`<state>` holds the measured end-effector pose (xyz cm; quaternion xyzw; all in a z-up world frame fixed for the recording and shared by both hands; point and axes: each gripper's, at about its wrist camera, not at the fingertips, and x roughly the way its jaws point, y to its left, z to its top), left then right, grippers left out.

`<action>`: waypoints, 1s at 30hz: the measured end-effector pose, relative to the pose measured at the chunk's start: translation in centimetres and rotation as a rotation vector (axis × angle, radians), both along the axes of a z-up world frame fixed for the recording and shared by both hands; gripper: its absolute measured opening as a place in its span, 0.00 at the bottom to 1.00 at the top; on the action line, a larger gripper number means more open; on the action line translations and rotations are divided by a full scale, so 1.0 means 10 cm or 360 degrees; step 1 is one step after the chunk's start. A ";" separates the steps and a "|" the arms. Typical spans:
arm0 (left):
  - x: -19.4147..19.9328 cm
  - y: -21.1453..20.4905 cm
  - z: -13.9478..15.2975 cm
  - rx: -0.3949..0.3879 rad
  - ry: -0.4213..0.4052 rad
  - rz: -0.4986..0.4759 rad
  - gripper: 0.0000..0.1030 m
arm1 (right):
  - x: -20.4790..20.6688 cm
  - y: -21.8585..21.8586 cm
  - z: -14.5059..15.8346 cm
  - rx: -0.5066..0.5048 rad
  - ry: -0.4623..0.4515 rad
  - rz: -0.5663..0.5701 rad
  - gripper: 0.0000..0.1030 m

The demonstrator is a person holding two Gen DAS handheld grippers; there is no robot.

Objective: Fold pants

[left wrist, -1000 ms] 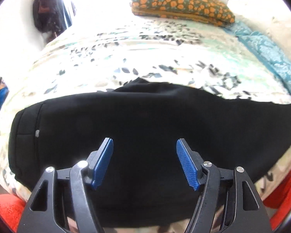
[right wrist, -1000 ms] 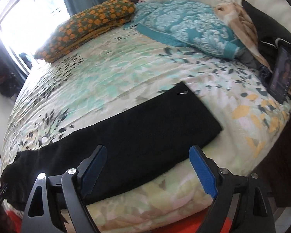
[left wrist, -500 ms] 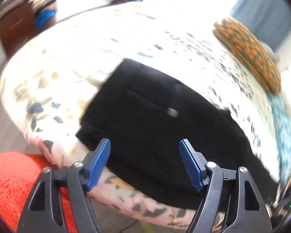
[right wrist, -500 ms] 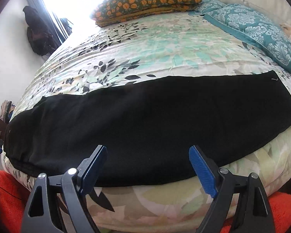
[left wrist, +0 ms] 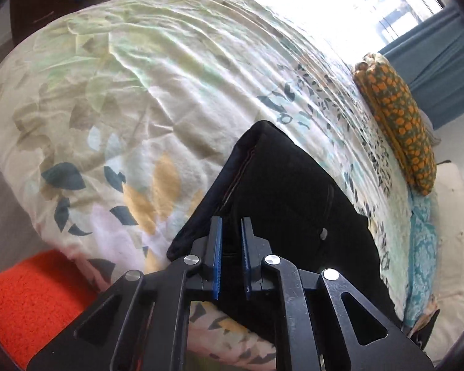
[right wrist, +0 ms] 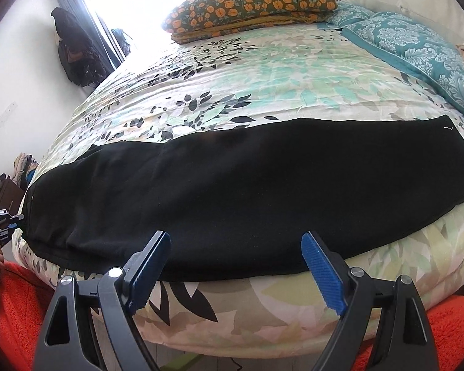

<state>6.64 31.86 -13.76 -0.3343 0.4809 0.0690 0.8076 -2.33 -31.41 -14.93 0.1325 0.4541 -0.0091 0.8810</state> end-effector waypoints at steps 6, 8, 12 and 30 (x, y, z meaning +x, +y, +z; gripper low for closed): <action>-0.13 -0.02 0.00 0.0235 0.0202 -0.0144 0.08 | 0.02 0.08 -0.04 -0.0055 -0.0007 0.0050 0.84; -0.03 -0.05 -0.08 0.0321 0.0260 -0.0150 0.07 | 0.09 0.17 -0.07 -0.0070 -0.0003 0.0121 0.84; 0.07 -0.11 -0.07 0.0520 0.0271 -0.0130 0.05 | 0.17 0.46 0.00 -0.0114 -0.0091 0.0310 0.84; -0.16 -0.73 0.37 0.0545 0.0002 -0.0275 0.55 | 0.37 1.94 -0.24 -0.0307 -0.0130 0.1292 0.44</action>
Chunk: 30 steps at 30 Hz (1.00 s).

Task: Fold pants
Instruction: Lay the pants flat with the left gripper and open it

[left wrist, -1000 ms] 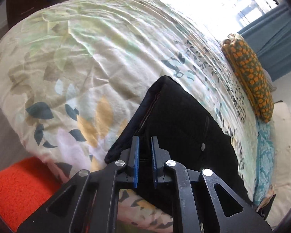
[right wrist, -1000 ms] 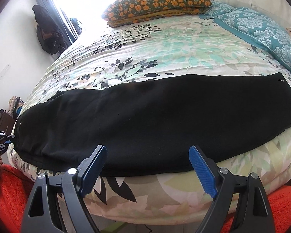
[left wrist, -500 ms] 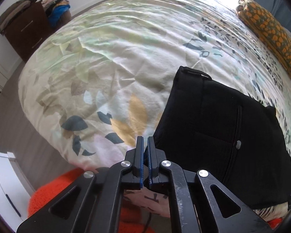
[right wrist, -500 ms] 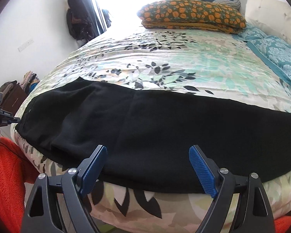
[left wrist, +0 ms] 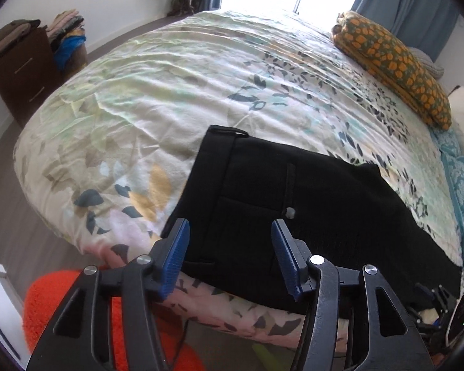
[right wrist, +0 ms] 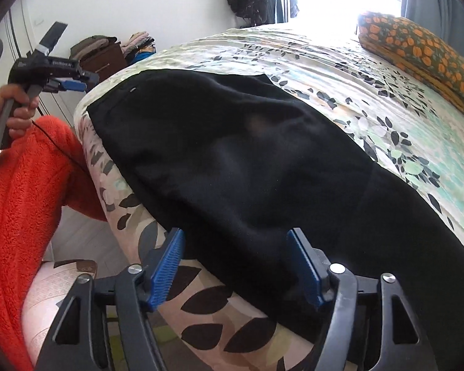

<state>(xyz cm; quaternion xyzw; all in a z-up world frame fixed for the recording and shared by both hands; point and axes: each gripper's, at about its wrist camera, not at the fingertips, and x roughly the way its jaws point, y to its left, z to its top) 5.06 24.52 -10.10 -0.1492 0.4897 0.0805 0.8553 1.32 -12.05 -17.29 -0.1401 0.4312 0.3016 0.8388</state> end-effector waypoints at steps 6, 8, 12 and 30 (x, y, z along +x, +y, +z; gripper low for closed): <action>0.08 -0.38 0.02 0.0001 -0.0018 -0.0153 0.55 | -0.07 0.03 -0.19 -0.0240 0.0099 0.0111 0.08; 0.13 -0.62 -0.02 0.0016 -0.0024 -0.0285 0.57 | -0.05 -0.04 -0.10 -0.0183 0.0151 0.0053 0.18; 0.19 -1.16 -0.22 0.0088 -0.0018 -0.0554 0.57 | -0.18 -0.25 0.20 0.0149 0.0146 -0.0007 0.81; 0.24 -2.21 -0.02 0.0382 -0.0114 -0.0823 0.70 | 0.19 -1.56 0.29 0.0128 0.0022 -0.1002 0.93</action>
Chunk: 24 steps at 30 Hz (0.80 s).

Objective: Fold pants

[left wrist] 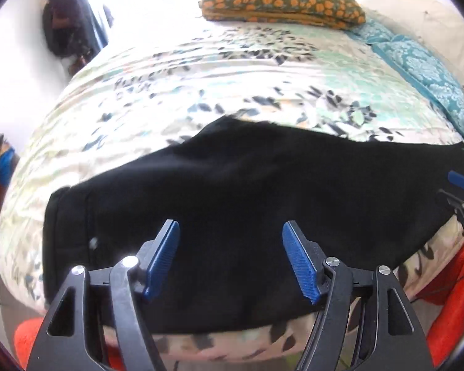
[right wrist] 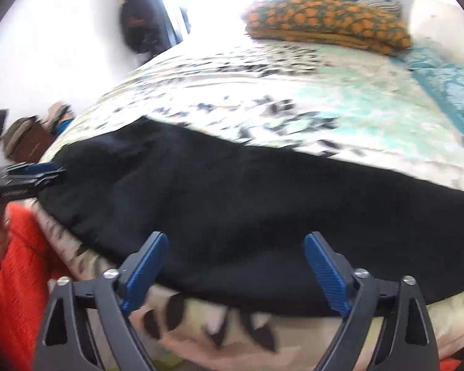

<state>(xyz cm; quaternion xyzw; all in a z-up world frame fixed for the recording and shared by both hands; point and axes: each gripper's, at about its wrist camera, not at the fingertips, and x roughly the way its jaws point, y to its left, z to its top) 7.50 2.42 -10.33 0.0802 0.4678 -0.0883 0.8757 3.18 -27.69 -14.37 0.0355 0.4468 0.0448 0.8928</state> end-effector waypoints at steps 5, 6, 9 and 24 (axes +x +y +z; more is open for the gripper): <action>0.43 -0.65 -0.18 -0.0082 -0.0067 -0.0068 0.70 | 0.55 -0.94 -0.12 -0.0066 0.0099 -0.0251 0.93; 0.53 -0.72 -0.26 -0.0123 -0.0038 -0.0045 0.70 | 0.62 -1.10 -0.16 -0.0070 0.0121 -0.0266 0.93; 0.76 -0.94 -0.55 -0.0171 0.0012 0.0021 0.70 | 0.82 -1.36 -0.25 -0.0135 0.0080 -0.0254 0.93; 0.76 -1.06 -0.93 -0.0037 -0.0204 0.0061 0.85 | 1.18 -1.81 -0.80 -0.0197 0.0172 -0.0320 1.00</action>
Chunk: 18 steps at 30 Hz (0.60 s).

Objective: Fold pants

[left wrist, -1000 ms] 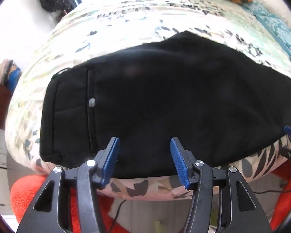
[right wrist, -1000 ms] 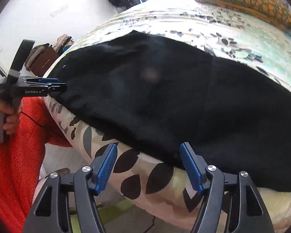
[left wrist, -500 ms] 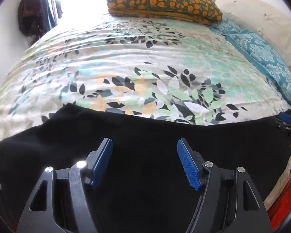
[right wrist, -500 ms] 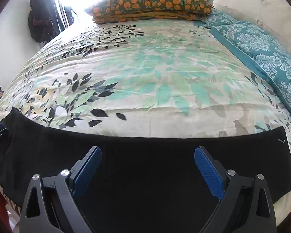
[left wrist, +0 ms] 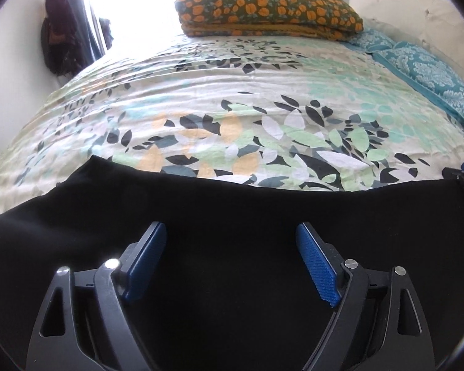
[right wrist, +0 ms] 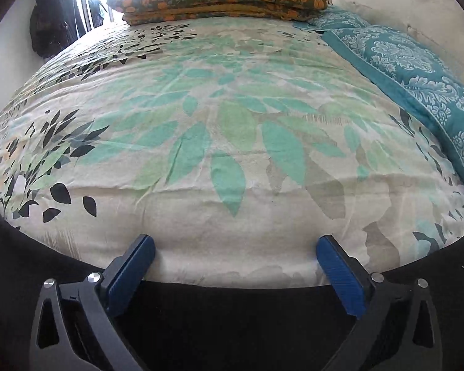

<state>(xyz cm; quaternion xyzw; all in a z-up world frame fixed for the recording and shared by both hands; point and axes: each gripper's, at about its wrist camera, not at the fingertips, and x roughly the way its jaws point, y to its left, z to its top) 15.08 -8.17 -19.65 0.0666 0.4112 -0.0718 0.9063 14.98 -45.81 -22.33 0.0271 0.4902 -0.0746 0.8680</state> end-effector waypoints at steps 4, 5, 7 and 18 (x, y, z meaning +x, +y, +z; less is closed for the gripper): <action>0.00 -0.01 -0.01 0.0008 -0.0010 -0.0001 0.85 | 0.00 0.01 0.00 -0.0001 0.0002 0.0000 1.00; 0.00 -0.01 -0.01 0.0006 -0.0009 -0.0001 0.85 | -0.01 0.01 0.00 0.0001 0.0001 0.0000 1.00; 0.00 -0.01 -0.01 0.0006 -0.0009 -0.0002 0.85 | 0.00 0.01 0.00 -0.0001 0.0002 0.0000 1.00; 0.00 -0.01 -0.01 0.0008 -0.0012 -0.0001 0.85 | 0.00 0.01 0.00 0.0003 0.0003 0.0001 1.00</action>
